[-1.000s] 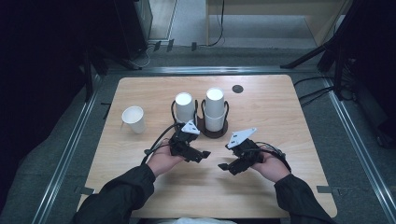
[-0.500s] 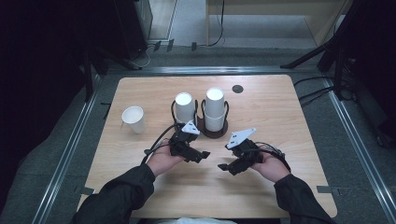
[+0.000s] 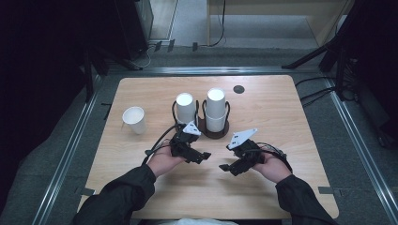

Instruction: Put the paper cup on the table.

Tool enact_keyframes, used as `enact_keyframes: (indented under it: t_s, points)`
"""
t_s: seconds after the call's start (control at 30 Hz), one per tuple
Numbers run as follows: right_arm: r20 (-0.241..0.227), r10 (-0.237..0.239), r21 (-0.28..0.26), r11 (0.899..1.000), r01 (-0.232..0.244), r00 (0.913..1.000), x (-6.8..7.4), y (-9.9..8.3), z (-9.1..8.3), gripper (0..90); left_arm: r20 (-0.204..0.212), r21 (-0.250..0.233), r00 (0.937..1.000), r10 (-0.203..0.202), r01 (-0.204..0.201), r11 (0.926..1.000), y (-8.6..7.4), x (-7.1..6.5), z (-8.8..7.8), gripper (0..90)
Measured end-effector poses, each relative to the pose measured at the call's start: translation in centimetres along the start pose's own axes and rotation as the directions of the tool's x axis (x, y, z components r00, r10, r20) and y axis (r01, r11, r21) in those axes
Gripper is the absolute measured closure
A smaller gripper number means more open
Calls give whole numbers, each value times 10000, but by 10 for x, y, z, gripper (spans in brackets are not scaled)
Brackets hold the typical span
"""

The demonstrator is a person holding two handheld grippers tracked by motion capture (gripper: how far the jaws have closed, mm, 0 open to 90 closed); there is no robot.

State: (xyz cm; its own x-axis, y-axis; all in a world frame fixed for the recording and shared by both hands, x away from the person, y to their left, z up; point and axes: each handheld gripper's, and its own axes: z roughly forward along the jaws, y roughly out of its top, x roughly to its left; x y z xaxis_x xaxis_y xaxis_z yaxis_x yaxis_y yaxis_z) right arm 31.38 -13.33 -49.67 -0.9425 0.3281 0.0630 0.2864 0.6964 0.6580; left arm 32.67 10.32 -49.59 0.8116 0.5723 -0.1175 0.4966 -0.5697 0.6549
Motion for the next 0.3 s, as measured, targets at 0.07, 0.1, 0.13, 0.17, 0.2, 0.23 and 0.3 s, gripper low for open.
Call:
enact_keyframes:
  t_s: [0.07, 0.1, 0.13, 0.17, 0.2, 0.23, 0.3]
  points:
    - [3, -4, 1, 10000, 4, 10000, 0, 0, 0, 212, -8, 2, 10000, -5, 5, 10000, 0, 0, 0, 139]
    - [-7, 6, 3, 10000, -6, 10000, 0, 0, 0, 212, -9, 4, 10000, 1, -1, 10000, 0, 0, 0, 139]
    - [1, 24, -12, 10000, -24, 10000, 0, 0, 0, 211, 24, 1, 10000, -11, 11, 10000, 0, 0, 0, 139]
    - [-1, 9, -31, 10000, -9, 10000, 0, 0, 0, 212, 36, 9, 10000, -22, 22, 10000, 0, 0, 1, 139]
    - [12, 9, -36, 10000, -9, 10000, -1, 0, 0, 212, 23, 34, 10000, -15, 15, 10000, 0, 0, 1, 137]
    - [19, -6, -28, 10000, 6, 10000, -1, 0, 0, 212, 51, 101, 10000, 29, -29, 9999, -1, 1, 2, 136]
    - [7, 46, 21, 10000, -46, 10000, -1, -1, 0, 212, 52, 219, 10000, 24, -25, 9998, -2, 1, 3, 133]
